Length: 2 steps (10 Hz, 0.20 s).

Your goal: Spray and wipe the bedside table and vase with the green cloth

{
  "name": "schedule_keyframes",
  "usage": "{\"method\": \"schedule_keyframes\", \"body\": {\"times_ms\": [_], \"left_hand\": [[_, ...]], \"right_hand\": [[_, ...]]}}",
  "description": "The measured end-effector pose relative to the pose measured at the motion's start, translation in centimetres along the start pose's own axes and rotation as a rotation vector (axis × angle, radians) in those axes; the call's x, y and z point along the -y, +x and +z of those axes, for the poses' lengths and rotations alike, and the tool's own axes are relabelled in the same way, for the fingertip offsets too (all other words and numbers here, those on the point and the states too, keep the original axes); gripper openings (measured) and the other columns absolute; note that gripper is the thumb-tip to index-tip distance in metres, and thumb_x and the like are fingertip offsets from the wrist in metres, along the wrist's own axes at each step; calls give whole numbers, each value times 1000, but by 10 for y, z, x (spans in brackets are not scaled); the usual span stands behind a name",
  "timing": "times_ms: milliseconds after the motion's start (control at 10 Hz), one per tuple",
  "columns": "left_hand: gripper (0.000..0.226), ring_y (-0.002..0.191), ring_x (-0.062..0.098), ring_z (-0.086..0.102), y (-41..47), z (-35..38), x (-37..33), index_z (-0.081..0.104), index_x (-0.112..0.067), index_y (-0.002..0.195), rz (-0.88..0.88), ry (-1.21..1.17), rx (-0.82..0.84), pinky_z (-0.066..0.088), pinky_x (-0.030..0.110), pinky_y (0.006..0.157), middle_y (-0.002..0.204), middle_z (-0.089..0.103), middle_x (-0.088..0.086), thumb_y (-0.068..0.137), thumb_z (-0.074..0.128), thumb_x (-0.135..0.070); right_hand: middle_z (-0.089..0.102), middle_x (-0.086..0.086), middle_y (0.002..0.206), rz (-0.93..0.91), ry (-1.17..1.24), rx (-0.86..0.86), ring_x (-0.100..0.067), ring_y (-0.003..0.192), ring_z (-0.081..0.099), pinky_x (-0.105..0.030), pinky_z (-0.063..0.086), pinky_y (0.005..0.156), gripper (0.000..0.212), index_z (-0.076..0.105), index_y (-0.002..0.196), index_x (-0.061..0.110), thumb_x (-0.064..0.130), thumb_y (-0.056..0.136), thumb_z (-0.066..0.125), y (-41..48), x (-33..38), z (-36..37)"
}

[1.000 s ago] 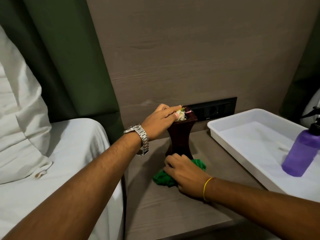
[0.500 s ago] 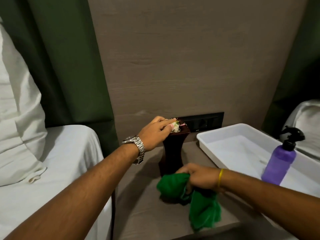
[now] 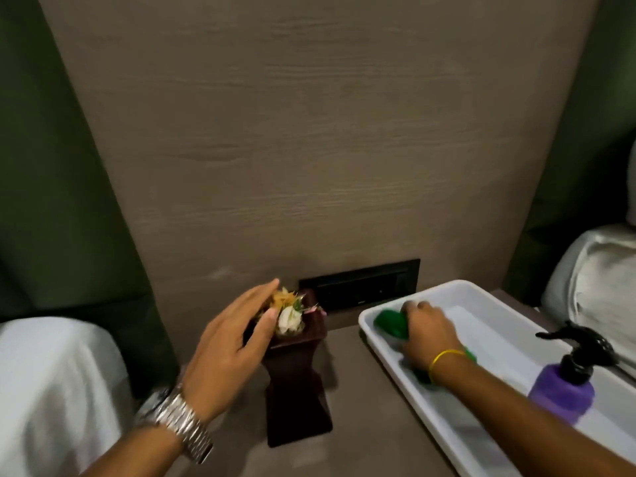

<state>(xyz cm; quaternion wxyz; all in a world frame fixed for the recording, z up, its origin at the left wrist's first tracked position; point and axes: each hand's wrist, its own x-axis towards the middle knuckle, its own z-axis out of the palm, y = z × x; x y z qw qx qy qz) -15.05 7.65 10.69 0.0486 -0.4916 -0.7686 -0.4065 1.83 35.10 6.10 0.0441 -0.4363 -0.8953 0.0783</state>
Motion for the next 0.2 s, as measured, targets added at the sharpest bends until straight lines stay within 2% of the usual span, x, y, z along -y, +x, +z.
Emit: {"method": "schedule_keyframes", "body": {"times_ms": [100, 200], "left_hand": [[60, 143, -17, 35, 9, 8, 0, 42, -55, 152, -53, -5, -118, 38, 31, 114, 159, 41, -36, 96, 37, -75], [72, 154, -5, 25, 15, -2, -9, 30, -46, 161, -58, 94, -184, 37, 51, 116, 172, 25, -25, 95, 38, -73]], "right_hand": [[57, -9, 141, 61, 82, 184, -34, 132, 58, -39, 49, 111, 61, 55, 141, 24, 37, 84, 70, 12, -6, 18], [59, -5, 149, 33, 259, 103, -30, 139, 56, -36, 45, 118, 75, 51, 154, 26, 44, 83, 67, 12, -7, 2]]}}
